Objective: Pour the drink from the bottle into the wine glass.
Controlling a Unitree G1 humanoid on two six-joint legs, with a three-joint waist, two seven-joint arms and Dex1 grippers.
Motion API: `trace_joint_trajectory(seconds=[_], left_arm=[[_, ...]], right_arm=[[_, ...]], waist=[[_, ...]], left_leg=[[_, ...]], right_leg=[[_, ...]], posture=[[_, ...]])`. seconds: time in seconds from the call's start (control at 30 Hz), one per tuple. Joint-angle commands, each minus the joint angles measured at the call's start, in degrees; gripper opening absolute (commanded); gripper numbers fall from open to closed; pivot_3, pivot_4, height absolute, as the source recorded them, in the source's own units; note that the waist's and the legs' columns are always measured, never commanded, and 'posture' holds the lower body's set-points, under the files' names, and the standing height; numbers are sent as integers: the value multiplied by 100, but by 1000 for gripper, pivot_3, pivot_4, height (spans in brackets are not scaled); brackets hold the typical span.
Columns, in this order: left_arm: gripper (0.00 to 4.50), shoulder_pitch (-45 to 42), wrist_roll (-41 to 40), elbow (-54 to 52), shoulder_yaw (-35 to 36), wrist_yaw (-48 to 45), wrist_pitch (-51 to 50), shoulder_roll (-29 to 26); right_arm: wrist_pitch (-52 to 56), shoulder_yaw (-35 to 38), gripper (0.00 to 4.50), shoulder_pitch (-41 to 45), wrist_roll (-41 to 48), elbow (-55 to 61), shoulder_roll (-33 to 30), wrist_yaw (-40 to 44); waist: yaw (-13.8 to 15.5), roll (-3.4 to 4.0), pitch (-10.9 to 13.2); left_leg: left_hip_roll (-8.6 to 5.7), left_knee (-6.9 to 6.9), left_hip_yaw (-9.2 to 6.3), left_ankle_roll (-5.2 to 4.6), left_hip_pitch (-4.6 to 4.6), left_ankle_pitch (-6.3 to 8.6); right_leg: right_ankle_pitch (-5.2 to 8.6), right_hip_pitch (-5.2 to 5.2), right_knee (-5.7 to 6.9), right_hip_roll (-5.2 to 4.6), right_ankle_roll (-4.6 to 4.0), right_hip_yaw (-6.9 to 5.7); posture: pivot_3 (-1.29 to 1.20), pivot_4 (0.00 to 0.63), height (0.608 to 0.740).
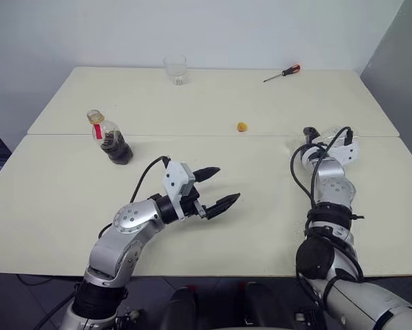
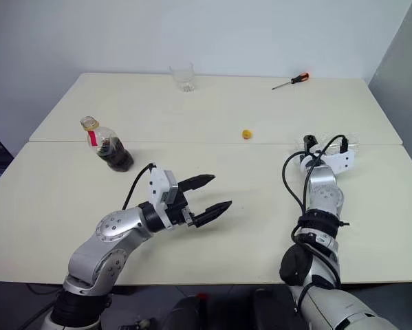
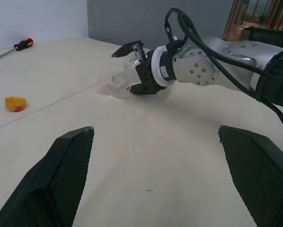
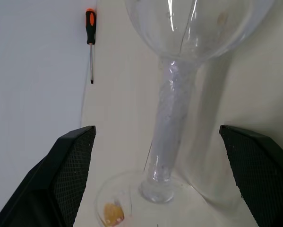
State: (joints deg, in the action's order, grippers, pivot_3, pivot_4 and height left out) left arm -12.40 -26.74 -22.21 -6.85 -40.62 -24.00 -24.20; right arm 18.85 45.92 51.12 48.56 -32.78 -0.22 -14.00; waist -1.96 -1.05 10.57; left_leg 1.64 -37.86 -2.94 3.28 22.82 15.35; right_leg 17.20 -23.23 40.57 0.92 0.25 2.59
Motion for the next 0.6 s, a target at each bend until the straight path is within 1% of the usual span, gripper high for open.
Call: trace_joint_trajectory(seconds=[0.03, 0.17, 0.27, 0.37, 0.6], left_arm=[[4487, -154, -48, -92, 60, -15, -26, 2], [4487, -218, -41, -78, 71, -21, -57, -4], [4500, -241, -38, -83, 79, -16, -70, -10], [4500, -265, -15, -87, 90, 12, -71, -8], [4500, -235, 19, -130, 119, 113, -63, 4]], right_arm=[[-359, -18, 4500, 275, 70, -571, -191, 295], [-654, -34, 4500, 463, 18, -1190, -363, 551], [-821, -107, 3915, 507, -71, -1400, -436, 613], [-839, -427, 2907, 465, -344, -1381, -486, 726], [-837, -765, 496, 442, -609, -1301, -516, 796]], waist=[[-2, 0, 0], [-5, 0, 0], [-4, 0, 0], [-5, 1, 1], [1, 7, 4]], left_leg=[[0, 0, 0, 0, 0, 0], [0, 0, 2, 0, -2, 0], [1, 0, 1, 0, -1, 0], [2, 0, 3, 0, 0, 0], [4, 0, 2, 0, 1, 0]], right_leg=[[0, 0, 0, 0, 0, 0], [0, 1, 0, 0, 0, 2], [-1, 1, 0, 0, -1, 1], [-1, 1, 0, 0, -1, 5], [-1, 0, 0, -3, -1, 5]], posture=[[0, 150, 740], [0, 150, 740], [0, 150, 740], [0, 150, 740], [0, 150, 740]])
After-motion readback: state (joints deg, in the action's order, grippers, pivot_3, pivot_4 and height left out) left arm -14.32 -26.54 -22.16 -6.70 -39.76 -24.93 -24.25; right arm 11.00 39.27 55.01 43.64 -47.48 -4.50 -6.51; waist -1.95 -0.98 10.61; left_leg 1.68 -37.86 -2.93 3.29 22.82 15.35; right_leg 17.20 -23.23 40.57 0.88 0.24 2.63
